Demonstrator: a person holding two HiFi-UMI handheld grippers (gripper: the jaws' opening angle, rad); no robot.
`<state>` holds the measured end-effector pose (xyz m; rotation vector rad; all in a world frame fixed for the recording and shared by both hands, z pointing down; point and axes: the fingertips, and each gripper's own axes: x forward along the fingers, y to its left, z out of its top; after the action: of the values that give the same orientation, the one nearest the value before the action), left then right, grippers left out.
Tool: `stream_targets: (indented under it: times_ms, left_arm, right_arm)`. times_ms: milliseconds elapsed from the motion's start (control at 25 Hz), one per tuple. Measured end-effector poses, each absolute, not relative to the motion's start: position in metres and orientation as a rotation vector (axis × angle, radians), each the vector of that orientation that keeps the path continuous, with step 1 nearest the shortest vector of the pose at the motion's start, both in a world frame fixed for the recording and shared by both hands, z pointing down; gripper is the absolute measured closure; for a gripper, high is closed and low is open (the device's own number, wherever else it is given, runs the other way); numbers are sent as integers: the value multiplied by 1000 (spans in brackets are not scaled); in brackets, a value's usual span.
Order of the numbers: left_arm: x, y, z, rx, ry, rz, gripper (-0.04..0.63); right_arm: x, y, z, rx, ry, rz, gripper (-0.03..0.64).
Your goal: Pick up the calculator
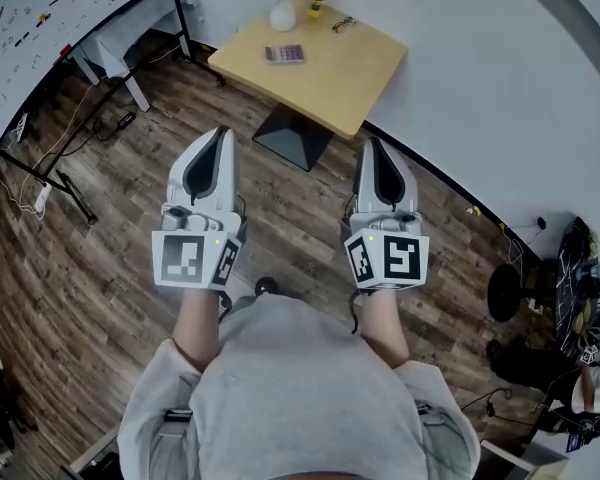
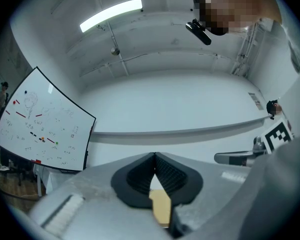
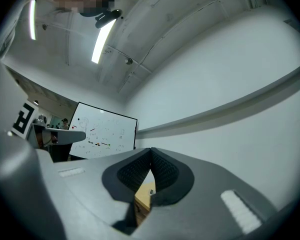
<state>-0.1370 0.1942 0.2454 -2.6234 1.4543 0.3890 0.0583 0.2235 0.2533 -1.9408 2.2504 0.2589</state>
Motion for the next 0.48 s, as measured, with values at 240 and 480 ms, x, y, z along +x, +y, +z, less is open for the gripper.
stream_targets:
  times_ms: [240,480]
  left_arm:
    - [-143,168,241,-2639,1414,377,589]
    - [-153,150,245,-2655,1398,385,590]
  right_arm:
    - [50,200,251,-1964,2223,271,614]
    - [41,190,253,-1984,2205,272,614]
